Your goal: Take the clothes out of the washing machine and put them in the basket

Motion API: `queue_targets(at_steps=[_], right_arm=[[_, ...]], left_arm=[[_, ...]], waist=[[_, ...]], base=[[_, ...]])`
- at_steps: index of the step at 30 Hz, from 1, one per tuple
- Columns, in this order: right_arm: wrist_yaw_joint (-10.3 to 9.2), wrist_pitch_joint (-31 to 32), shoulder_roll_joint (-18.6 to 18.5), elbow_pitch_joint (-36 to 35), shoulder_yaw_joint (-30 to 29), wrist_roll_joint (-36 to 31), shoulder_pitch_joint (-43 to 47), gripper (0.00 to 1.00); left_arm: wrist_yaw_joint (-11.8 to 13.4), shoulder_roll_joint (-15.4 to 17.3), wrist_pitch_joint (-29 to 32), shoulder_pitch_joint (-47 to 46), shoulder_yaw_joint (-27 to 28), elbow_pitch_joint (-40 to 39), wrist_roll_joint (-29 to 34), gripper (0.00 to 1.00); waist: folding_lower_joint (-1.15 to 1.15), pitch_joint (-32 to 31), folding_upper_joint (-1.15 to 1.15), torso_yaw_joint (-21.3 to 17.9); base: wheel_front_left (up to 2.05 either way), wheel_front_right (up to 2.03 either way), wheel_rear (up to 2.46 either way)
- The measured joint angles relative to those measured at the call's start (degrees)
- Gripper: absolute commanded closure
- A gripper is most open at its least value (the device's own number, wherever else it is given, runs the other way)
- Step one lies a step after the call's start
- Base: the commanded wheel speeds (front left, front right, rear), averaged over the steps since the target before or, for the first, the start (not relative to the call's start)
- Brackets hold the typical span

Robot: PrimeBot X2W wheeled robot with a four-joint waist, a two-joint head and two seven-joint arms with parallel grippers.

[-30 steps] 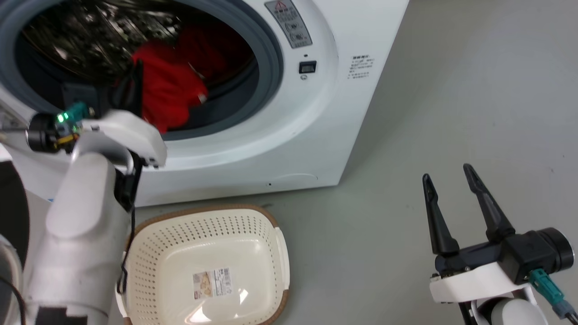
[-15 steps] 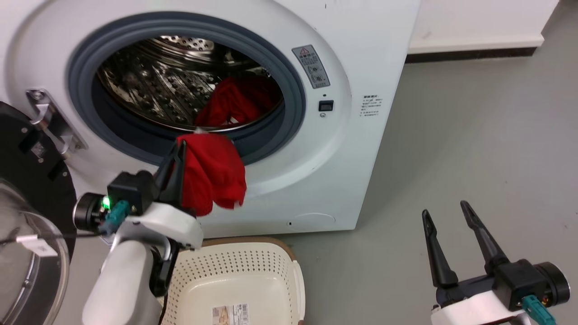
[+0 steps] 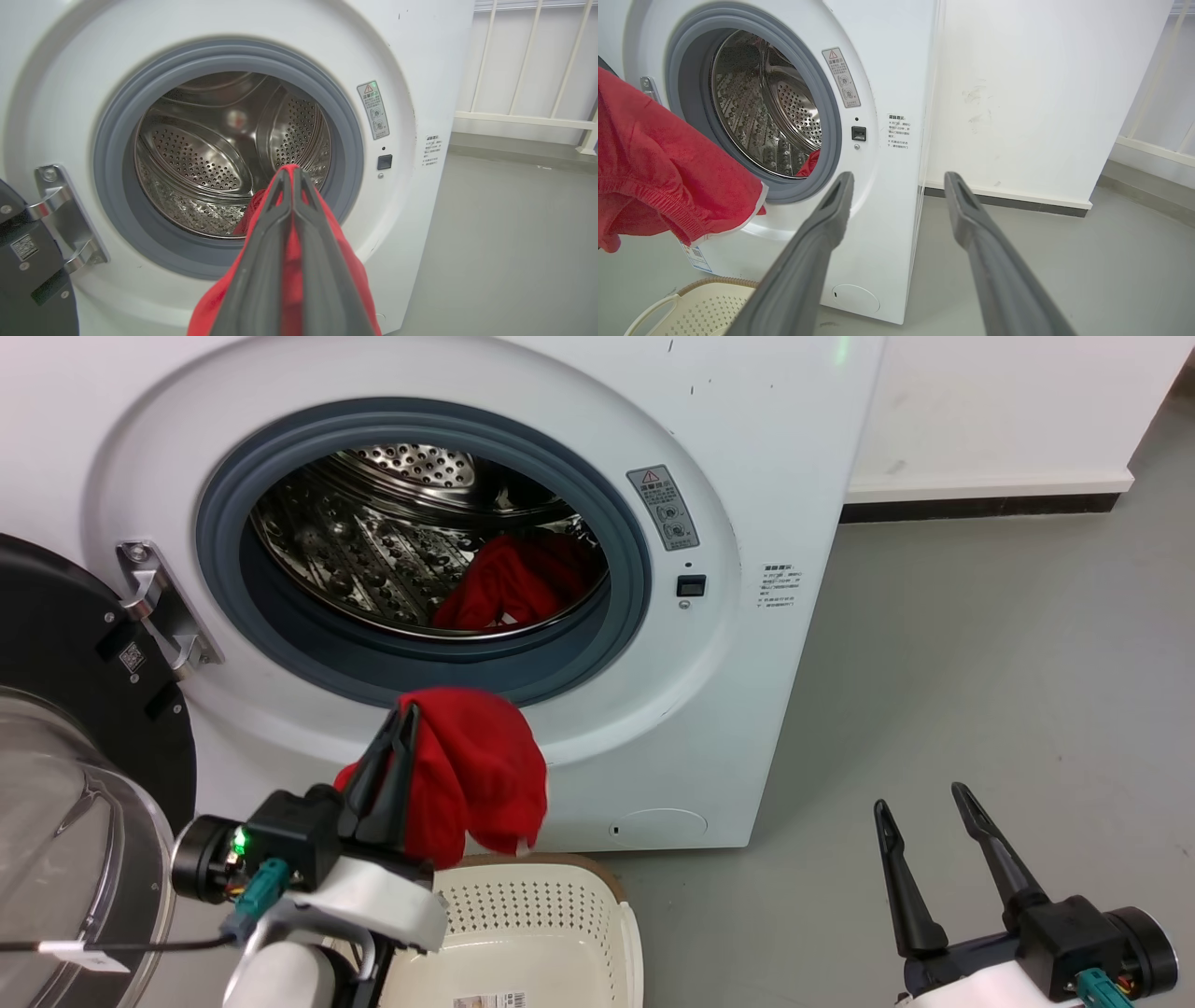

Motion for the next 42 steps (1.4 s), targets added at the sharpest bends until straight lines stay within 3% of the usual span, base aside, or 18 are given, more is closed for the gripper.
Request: queue_targets(at_steps=[7,18,29,42], right_arm=[[0.00,0.00,0.00,0.31,-0.26,-0.16,0.16,0.00],[0.00,0.00,0.00,-0.13,-0.69,-1.16,-1.83,0.00],[0.00,0.00,0.00,-1.56,-1.62,-1.14,-8.34,0.00],[0.00,0.00,0.00,-3.64,-1.89,-0.52,-15.46,0.00]], left_arm=[[0.49,-0.44,1.72,4.49,-1.57,-4.23,-0.60,1.00],[-0.29,-1.63,0.75,6.10,-3.50,2.11,-1.97,1.00],[-2.13,-3.05,-2.72,-0.49,-4.08,18.62,-3.53,1.00],[-4.21,-4.71,-4.25,-17.47,-5.84,46.49,-3.54,1.00]], waist=[[0.00,0.20,0.00,0.35],[0.00,4.79,0.00,0.01],[0.02,14.93,0.00,-0.68],[0.02,28.80,0.00,-2.46]], base=[[0.00,0.00,0.00],[0.00,0.00,0.00],[0.00,0.00,0.00],[0.00,0.00,0.00]])
